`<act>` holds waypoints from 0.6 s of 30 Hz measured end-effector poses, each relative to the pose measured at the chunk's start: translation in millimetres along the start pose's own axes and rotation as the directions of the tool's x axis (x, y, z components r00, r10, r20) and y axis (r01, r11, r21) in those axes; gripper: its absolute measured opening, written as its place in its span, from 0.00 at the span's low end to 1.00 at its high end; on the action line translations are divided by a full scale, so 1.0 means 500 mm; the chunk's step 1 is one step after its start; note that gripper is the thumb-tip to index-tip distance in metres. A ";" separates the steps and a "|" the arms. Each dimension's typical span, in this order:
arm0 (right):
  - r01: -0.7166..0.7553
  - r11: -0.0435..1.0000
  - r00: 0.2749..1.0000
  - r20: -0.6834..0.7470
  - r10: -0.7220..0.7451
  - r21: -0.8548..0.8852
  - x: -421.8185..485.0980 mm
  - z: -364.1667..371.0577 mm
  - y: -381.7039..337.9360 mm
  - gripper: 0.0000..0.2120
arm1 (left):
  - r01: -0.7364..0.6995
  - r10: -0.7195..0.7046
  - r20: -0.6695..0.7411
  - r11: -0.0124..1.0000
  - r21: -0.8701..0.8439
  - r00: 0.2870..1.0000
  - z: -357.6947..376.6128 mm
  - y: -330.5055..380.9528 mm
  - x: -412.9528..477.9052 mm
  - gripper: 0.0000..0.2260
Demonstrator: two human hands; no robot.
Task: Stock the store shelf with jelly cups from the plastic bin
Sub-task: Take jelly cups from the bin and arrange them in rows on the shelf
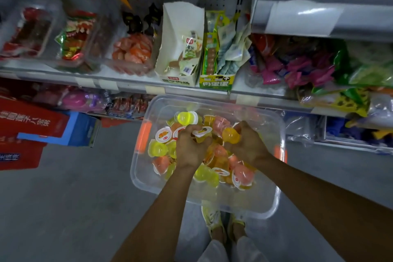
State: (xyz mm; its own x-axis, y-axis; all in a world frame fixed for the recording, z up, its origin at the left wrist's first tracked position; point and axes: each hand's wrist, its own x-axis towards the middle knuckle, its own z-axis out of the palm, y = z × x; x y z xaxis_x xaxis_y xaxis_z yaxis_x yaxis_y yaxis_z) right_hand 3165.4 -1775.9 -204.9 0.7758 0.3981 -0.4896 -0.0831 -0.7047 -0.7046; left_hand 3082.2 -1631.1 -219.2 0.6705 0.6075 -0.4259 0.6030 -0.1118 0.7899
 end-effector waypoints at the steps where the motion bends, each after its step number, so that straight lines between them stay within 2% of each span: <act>1: 0.022 1.000 1.000 0.013 -0.022 0.014 -0.013 -0.012 -0.011 0.19 | -0.007 0.007 0.009 1.000 -0.009 1.000 -0.012 0.017 -0.011 0.15; 6: 0.086 0.995 0.995 0.037 -0.088 0.040 -0.072 -0.078 -0.073 0.11 | -0.101 0.101 0.027 0.995 -0.022 0.994 -0.079 0.105 -0.059 0.12; 11: 0.115 0.993 0.993 -0.031 -0.115 -0.020 -0.135 -0.148 -0.154 0.22 | -0.216 0.214 0.067 0.976 0.022 0.975 -0.155 0.182 -0.117 0.14; 15: 0.161 0.985 0.980 -0.111 -0.168 -0.067 -0.198 -0.206 -0.227 0.24 | -0.300 0.299 0.053 0.954 0.006 0.953 -0.205 0.258 -0.153 0.13; 18: 0.275 0.955 0.945 -0.150 -0.290 -0.114 -0.248 -0.256 -0.291 0.21 | -0.386 0.386 0.048 0.922 -0.013 0.921 -0.235 0.324 -0.178 0.13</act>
State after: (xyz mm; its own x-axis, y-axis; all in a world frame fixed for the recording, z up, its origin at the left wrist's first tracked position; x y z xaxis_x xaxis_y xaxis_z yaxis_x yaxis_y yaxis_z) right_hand 3161.4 -1798.0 23.9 0.8512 0.4926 -0.1813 0.2051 -0.6300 -0.7490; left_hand 3069.4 -1611.2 -1.3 0.8711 0.4790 -0.1081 0.2918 -0.3278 0.8986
